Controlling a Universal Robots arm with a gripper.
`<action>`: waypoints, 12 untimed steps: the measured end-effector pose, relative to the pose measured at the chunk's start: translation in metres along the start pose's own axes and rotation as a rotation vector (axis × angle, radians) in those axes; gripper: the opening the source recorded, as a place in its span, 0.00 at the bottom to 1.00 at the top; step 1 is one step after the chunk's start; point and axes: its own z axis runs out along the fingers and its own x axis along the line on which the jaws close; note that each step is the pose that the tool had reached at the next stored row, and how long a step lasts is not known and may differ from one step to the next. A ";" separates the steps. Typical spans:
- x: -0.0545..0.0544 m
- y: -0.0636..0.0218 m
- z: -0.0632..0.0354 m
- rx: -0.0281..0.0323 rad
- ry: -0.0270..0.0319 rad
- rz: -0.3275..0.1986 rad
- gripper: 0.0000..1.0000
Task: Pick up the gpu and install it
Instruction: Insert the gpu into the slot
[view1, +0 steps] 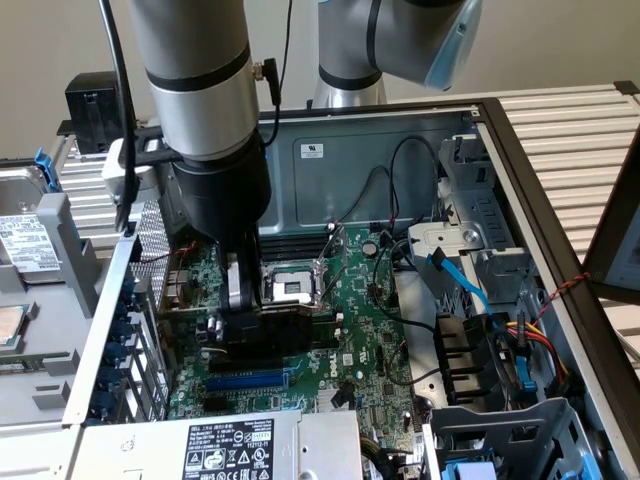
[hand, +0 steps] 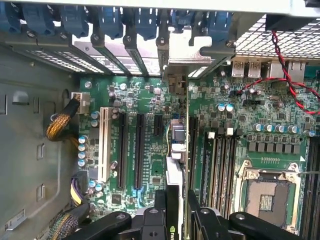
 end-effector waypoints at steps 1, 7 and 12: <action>-0.001 0.0010 0.0004 0.0003 -0.0002 -0.001 0.27; -0.003 0.0064 0.0023 0.0029 -0.0006 -0.007 0.27; -0.003 0.0064 0.0035 0.0064 -0.0007 -0.009 0.27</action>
